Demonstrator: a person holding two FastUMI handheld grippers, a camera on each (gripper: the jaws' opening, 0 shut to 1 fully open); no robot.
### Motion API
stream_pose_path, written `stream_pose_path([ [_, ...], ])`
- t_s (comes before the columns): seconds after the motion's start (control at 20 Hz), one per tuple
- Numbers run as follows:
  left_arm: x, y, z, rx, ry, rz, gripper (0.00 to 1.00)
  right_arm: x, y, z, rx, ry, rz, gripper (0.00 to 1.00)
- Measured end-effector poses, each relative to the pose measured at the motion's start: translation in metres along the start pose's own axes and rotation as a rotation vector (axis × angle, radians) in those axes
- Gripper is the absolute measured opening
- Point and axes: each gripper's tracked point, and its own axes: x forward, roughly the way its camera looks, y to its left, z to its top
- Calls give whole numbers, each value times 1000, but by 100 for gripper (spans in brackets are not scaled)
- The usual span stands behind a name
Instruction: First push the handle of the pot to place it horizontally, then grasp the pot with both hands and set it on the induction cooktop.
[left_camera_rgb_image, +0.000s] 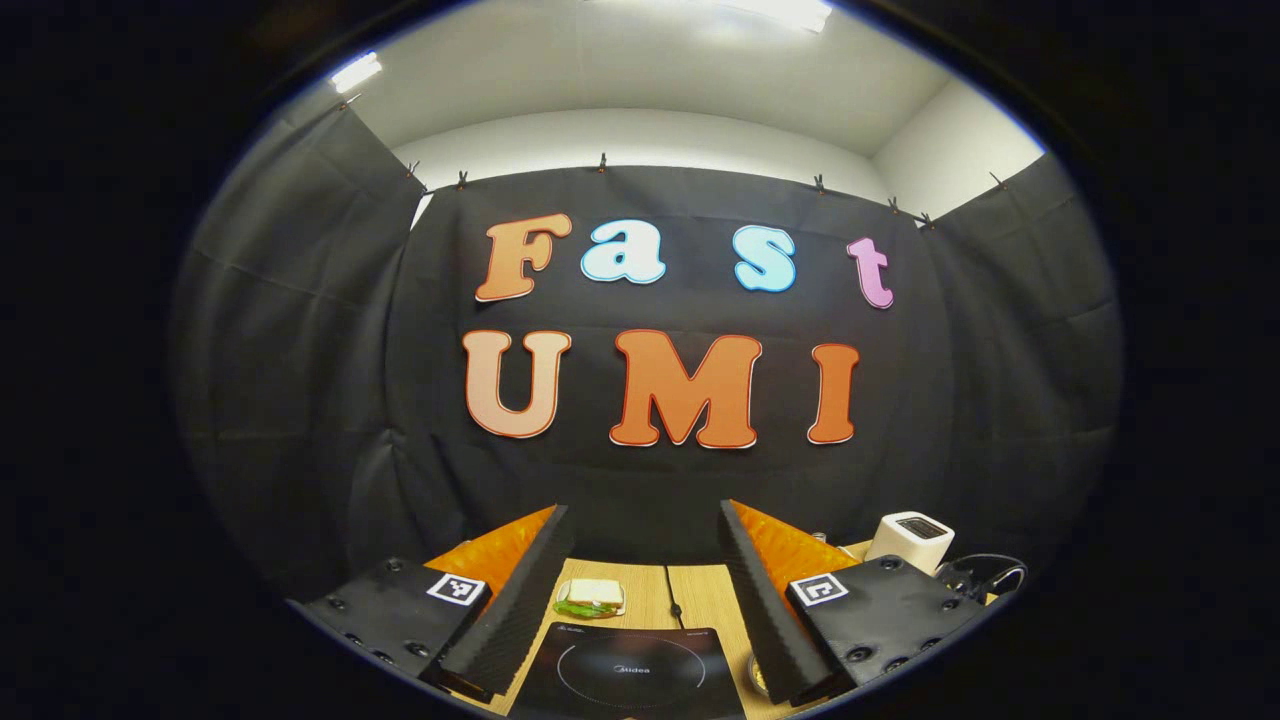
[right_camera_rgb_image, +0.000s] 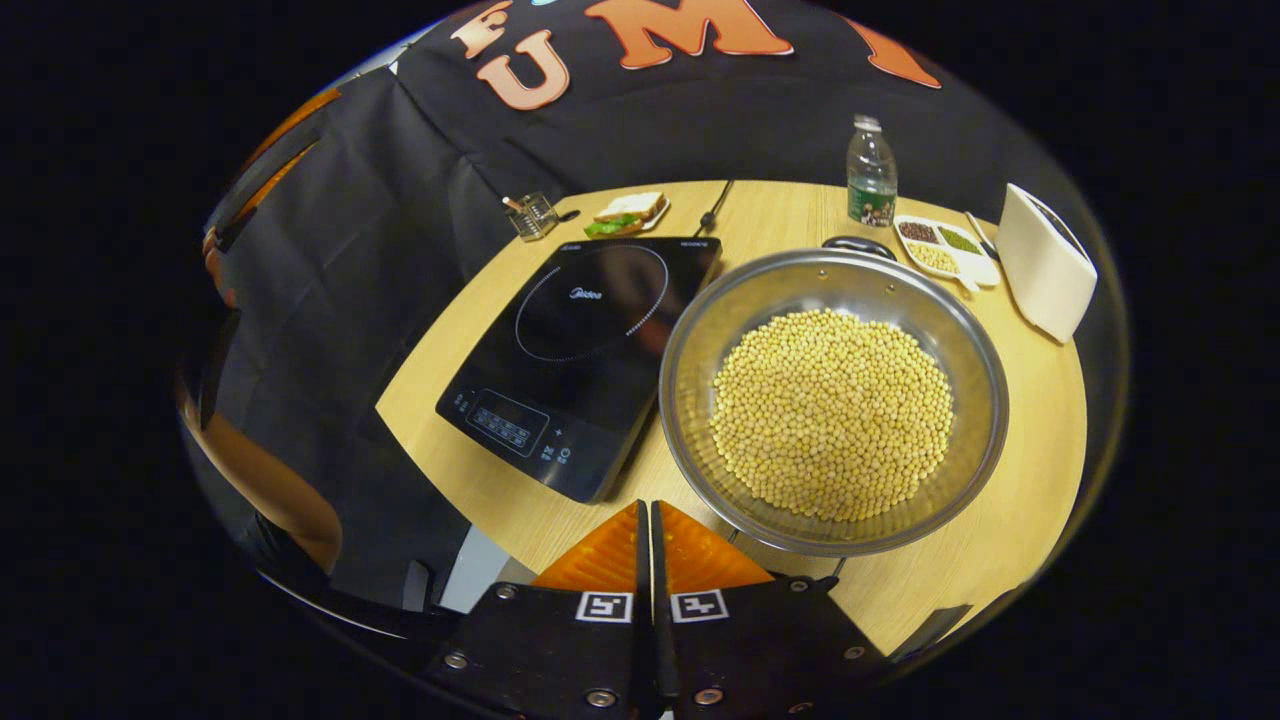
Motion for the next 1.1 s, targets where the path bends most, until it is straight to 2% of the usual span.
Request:
stream_pose_path([
  [0.25, 3, 2, -12, -6, 30, 0, 94, 16, -3, -23, 128, 123, 37, 0],
  [0.55, 5, 6, -28, -12, 72, 5, 95, 34, -7, -24, 255, 157, 60, 0],
  [0.6, 6, 7, -29, -14, 72, 9, 97, 37, -8, -18, 266, 136, 63, 0],
  [0.65, 6, 7, -31, -14, 76, 9, 93, 35, -9, -19, 269, 148, 68, 0],
  [0.75, 6, 8, -37, -8, 88, 11, 95, 37, -15, -21, 273, 134, 67, 0],
  [1.1, 8, 1, -45, 0, 108, -2, 97, 27, -64, -42, 244, 142, -66, 0],
])
